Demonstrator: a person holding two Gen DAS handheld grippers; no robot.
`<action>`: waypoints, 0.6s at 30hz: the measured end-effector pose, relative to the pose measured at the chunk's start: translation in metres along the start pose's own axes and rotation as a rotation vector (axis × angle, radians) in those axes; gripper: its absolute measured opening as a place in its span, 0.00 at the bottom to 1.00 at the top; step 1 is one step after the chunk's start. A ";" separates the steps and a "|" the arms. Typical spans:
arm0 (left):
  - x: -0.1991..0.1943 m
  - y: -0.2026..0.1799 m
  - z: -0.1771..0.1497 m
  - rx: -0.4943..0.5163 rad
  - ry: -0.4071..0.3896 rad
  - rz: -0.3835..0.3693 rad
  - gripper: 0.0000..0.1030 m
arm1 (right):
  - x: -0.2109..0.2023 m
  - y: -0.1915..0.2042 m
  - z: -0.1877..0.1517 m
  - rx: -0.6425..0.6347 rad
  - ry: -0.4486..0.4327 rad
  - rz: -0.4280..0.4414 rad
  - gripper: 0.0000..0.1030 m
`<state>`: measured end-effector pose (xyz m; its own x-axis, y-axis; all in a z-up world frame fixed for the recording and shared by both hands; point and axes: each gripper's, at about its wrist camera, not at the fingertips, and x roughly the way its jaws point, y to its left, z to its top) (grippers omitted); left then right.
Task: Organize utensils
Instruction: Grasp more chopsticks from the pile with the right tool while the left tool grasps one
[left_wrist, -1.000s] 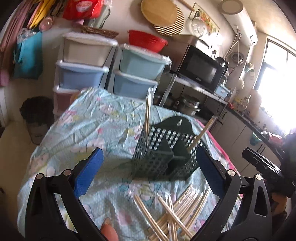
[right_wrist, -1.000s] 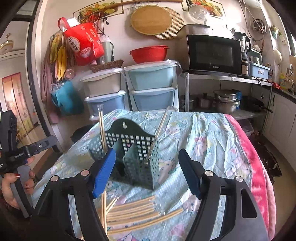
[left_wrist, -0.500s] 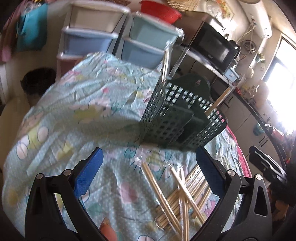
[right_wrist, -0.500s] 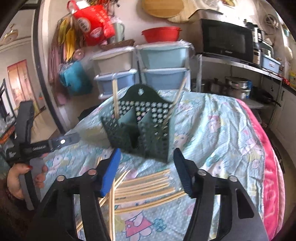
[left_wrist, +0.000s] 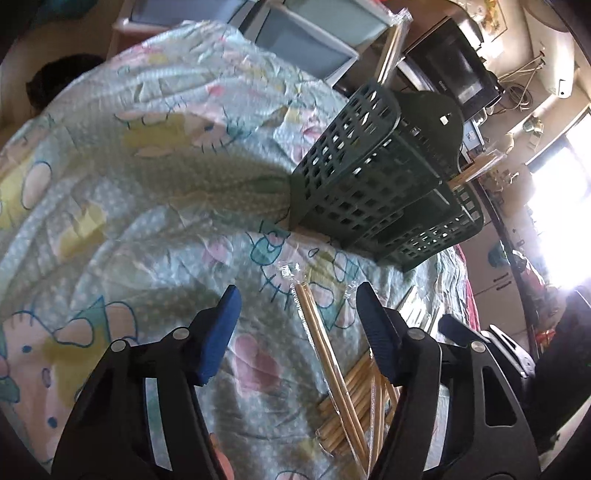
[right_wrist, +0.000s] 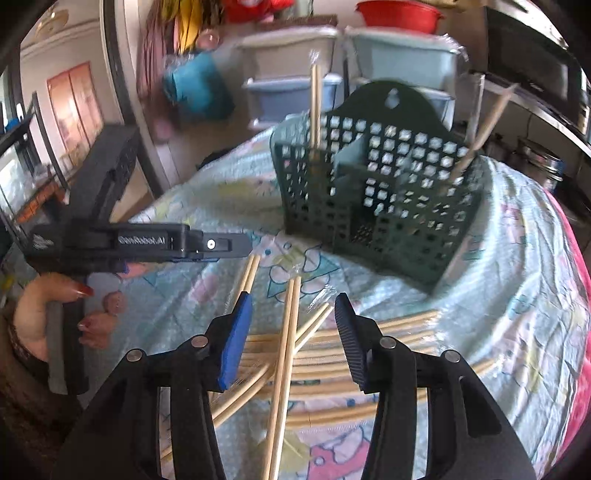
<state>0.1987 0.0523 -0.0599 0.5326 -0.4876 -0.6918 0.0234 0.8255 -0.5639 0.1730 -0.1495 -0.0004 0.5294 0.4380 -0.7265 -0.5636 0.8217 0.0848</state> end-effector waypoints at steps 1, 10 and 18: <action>0.003 0.001 0.001 -0.007 0.008 -0.005 0.51 | 0.008 0.001 0.002 -0.011 0.016 0.004 0.42; 0.018 0.002 0.013 0.002 0.042 0.013 0.40 | 0.047 0.004 0.011 -0.046 0.098 0.008 0.36; 0.027 0.007 0.018 0.010 0.055 0.034 0.21 | 0.072 0.004 0.020 -0.037 0.153 0.027 0.28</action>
<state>0.2286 0.0501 -0.0746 0.4862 -0.4740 -0.7341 0.0146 0.8444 -0.5356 0.2215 -0.1069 -0.0387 0.4127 0.3968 -0.8199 -0.6008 0.7951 0.0823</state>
